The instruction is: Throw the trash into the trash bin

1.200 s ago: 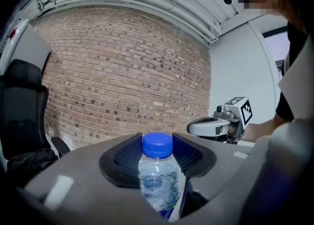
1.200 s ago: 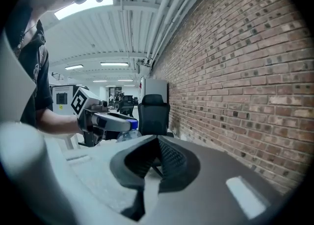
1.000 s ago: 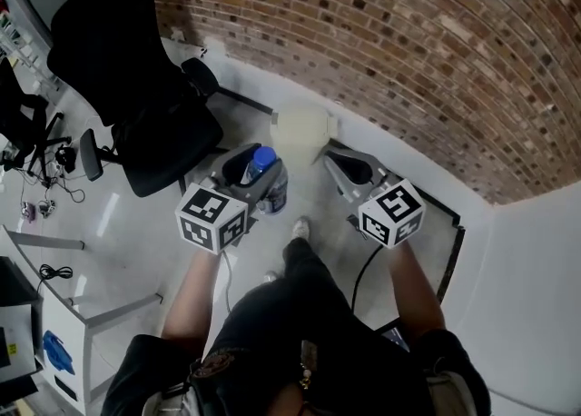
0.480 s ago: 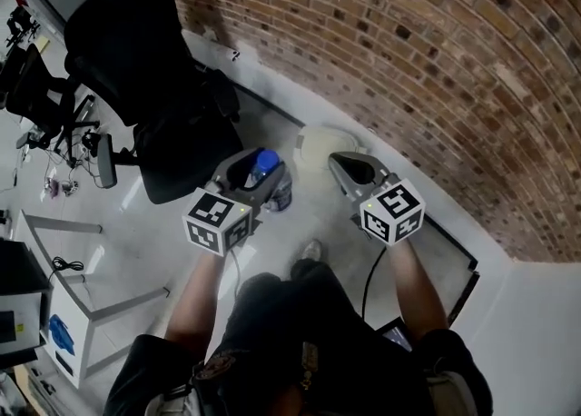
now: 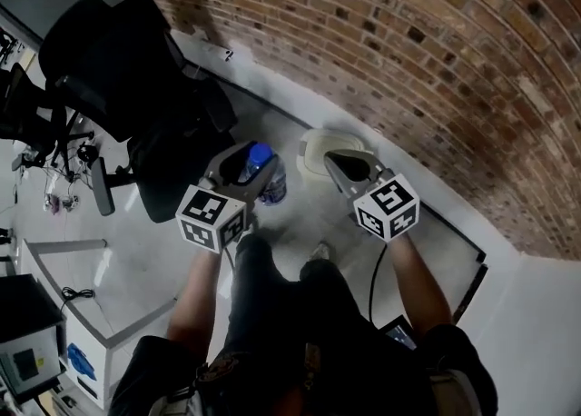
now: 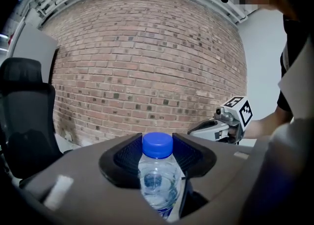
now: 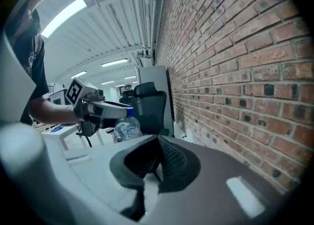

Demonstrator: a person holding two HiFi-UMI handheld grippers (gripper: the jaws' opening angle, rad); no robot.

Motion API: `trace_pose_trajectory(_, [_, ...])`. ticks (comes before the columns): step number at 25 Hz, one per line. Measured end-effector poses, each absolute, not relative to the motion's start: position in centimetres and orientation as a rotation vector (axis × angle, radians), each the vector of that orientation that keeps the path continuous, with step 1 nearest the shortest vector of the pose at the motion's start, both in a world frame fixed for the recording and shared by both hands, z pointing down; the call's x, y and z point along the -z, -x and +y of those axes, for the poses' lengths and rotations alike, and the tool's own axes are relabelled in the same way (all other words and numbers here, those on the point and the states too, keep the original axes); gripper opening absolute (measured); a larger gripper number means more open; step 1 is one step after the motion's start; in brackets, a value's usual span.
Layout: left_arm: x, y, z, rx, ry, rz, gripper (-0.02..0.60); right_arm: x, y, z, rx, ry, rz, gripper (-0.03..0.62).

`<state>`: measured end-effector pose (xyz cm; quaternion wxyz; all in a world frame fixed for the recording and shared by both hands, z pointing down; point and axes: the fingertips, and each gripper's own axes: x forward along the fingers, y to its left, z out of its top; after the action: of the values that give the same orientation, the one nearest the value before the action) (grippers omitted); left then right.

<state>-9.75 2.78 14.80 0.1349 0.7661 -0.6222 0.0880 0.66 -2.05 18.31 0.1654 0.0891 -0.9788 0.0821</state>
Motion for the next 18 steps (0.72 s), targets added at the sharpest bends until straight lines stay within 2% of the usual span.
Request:
trace_pose_trajectory(8, [-21.1, 15.4, -2.3, -0.288, -2.358, -1.488, 0.199, -26.4, 4.5, -5.7, -0.420, -0.608, -2.582, 0.003])
trace_pose_trajectory(18, [-37.6, 16.6, -5.1, -0.512, -2.387, -1.092, 0.199, -45.1, 8.6, -7.6, -0.717, -0.904, -2.329, 0.003])
